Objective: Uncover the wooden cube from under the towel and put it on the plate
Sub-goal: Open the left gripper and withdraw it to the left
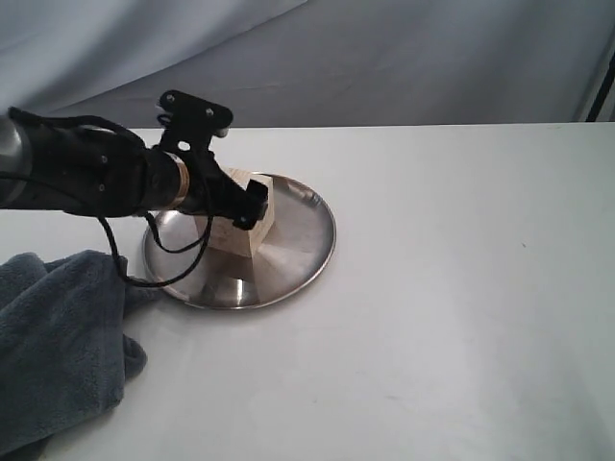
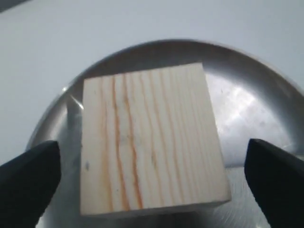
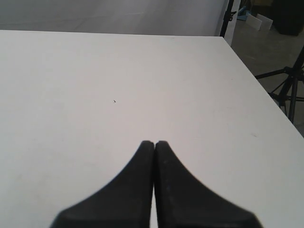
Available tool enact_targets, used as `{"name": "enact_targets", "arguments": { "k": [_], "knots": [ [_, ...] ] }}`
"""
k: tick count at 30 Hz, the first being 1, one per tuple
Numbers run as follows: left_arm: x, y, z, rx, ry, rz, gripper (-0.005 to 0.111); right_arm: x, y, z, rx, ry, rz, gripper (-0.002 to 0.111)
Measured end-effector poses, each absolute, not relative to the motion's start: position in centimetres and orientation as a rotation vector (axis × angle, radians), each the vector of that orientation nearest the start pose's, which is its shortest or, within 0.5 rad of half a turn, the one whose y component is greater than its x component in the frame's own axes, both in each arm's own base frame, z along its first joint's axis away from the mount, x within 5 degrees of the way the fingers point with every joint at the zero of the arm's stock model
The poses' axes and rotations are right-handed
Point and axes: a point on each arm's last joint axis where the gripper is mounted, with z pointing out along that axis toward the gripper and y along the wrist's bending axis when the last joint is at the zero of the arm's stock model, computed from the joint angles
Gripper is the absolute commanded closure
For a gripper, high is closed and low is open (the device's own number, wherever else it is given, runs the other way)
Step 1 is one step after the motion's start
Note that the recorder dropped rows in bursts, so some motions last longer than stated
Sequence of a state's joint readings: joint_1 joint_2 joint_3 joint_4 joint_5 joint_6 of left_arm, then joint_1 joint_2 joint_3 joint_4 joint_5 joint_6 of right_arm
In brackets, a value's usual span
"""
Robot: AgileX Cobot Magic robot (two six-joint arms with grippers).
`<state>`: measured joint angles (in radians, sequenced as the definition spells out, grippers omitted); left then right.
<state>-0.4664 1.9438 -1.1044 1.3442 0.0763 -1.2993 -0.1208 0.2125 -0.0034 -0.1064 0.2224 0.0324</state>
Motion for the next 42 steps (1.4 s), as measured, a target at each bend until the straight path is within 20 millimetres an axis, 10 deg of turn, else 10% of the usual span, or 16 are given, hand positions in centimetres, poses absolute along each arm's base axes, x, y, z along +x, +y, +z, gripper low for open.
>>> {"name": "enact_targets", "arguments": {
  "k": [7, 13, 22, 42],
  "knots": [
    [32.2, -15.9, 27.6, 0.491, 1.975, -0.232, 0.002, 6.9, -1.0, 18.1, 0.063, 1.916, -0.152, 0.108],
    [23.5, -15.5, 33.5, 0.667, 1.682, -0.678, 0.002, 6.9, -1.0, 18.1, 0.063, 1.916, -0.152, 0.108],
    [15.5, -15.1, 31.2, 0.985, 1.581, -1.048, 0.002, 6.9, -1.0, 18.1, 0.063, 1.916, -0.152, 0.108],
    [12.4, -14.1, 24.9, 1.091, 1.787, -1.136, 0.002, 6.9, -1.0, 18.1, 0.063, 1.916, -0.152, 0.108]
  ]
}}
